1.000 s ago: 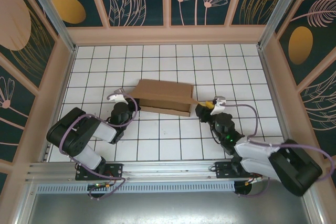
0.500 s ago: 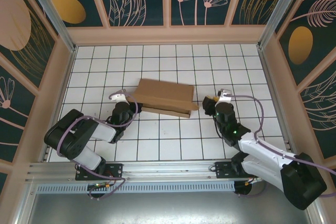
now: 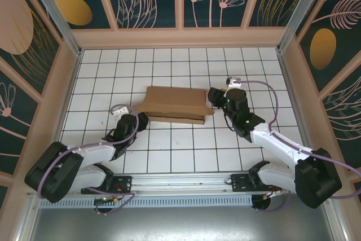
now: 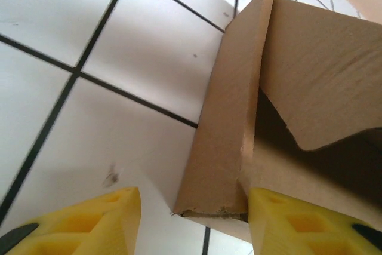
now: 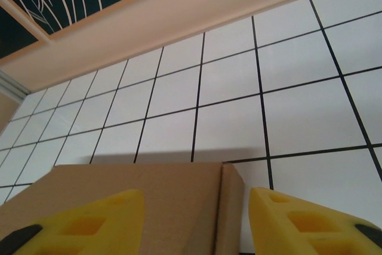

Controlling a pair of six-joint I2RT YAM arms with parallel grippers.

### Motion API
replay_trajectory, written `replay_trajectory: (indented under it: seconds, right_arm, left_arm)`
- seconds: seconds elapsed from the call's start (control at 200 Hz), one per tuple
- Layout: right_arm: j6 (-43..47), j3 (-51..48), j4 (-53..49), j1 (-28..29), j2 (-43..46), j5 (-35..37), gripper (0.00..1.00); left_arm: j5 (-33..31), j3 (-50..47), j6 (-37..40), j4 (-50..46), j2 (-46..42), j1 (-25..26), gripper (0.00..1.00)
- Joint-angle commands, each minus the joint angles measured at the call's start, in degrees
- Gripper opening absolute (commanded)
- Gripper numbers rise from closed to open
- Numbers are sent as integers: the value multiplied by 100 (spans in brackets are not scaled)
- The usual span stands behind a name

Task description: Fold the paper box

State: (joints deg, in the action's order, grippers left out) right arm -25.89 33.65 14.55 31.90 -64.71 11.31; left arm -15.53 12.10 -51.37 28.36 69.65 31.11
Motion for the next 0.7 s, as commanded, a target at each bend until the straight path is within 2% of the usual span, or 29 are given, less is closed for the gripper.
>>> replay_trajectory:
  seconds: [0.0, 0.155, 0.205, 0.245, 0.3, 0.49, 0.696]
  right_arm:
    - [50, 190, -101, -26, -127, -328, 51]
    - [248, 316, -232, -25, -306, -690, 57]
    - [268, 334, -259, -22, -330, -725, 58]
    - [285, 327, -259, -26, -348, -743, 59]
    - [302, 318, -246, -26, -354, -728, 62]
    - [374, 362, -325, -26, -344, -646, 62]
    - [452, 431, -338, -25, -365, -867, 63]
  left_arm:
    - [-698, 106, -240, -1574, -675, 14, 48]
    - [-1950, 501, 64, -2997, -2236, 13, 47]
    - [-2179, 614, 220, -3247, -2661, 9, 47]
    - [-2117, 600, 411, -3191, -2922, 9, 47]
    - [-1709, 581, 713, -3023, -3031, 5, 46]
    - [-1347, 688, 371, -3560, -3090, 8, 39]
    - [-2297, 905, 499, -4058, -4225, 8, 27]
